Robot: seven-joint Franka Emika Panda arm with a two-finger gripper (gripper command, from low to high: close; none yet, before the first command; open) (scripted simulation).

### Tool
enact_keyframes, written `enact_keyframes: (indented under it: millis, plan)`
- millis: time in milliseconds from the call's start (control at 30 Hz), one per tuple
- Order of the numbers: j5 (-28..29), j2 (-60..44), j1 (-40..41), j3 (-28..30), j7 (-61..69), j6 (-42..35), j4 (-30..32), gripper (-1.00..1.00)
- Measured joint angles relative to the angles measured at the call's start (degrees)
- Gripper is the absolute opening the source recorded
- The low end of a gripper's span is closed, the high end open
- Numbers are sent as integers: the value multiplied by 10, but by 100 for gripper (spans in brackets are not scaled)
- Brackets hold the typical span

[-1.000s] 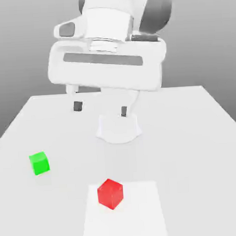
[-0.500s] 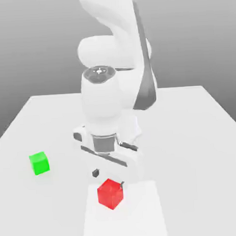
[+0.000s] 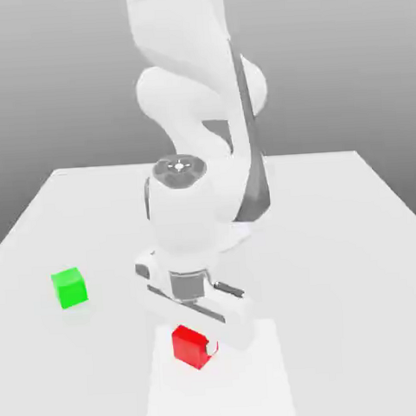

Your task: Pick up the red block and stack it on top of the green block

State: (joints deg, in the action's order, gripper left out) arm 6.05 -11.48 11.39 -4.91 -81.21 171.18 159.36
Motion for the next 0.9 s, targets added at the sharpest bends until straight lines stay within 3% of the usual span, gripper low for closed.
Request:
enact_keyframes:
  millis: [400, 633, 900]
  plan:
    - [-54, 127, 10, -16, 27, -108, 23, -100]
    - [-6, 169, 134, 36, -120, -133, 42, -100]
    - [12, 220, 250, 100, -269, -159, 65, -100]
